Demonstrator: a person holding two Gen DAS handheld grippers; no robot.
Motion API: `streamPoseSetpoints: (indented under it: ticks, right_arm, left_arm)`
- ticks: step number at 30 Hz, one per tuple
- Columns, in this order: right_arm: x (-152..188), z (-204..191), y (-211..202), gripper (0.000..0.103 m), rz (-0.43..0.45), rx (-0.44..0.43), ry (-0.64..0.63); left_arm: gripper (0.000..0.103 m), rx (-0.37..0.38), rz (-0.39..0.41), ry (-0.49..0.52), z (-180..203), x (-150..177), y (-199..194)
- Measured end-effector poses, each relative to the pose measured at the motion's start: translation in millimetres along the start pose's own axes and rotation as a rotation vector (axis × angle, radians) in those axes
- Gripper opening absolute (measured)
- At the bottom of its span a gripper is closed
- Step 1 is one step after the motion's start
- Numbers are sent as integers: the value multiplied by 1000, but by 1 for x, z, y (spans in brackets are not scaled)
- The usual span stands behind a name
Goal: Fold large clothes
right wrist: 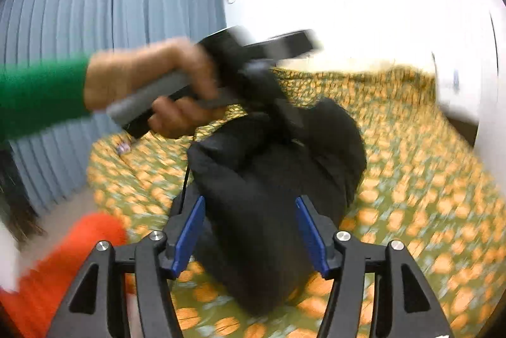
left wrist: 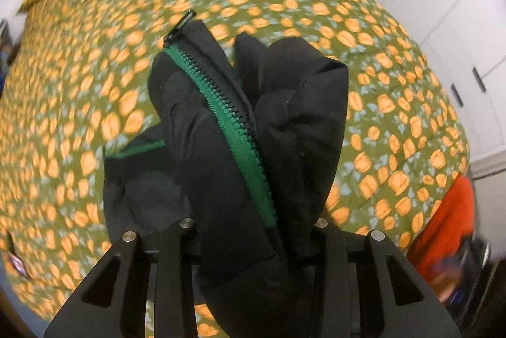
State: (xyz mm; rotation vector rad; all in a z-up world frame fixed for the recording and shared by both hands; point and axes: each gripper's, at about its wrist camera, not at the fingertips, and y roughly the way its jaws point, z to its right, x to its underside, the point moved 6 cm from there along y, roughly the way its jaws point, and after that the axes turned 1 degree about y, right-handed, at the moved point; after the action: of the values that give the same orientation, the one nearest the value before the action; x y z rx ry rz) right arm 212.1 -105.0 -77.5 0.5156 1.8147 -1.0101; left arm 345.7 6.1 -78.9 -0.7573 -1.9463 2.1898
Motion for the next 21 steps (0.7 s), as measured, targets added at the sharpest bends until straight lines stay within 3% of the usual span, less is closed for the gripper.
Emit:
streamPoseSetpoints:
  ticks: [4,6,14,19,21]
  right_arm:
    - [7,29,16,59,-71,25,120]
    - [5,31,30,51,-93,2,157]
    - [8,-29,128,45,-260,-143,151]
    - [39,-51,181,42,-397,-137,179]
    - [49,-58,195,42,-445,-122,181]
  left_arm:
    - [38,13,-3,-88,-55,27,15]
    - [40,9,-8,-120,-74,38,23]
    - [46,63,26,-242,-133,73,45]
    - [54,86,14,-310,-163,94,69]
    - [57,123,7,-380,-178,102,84]
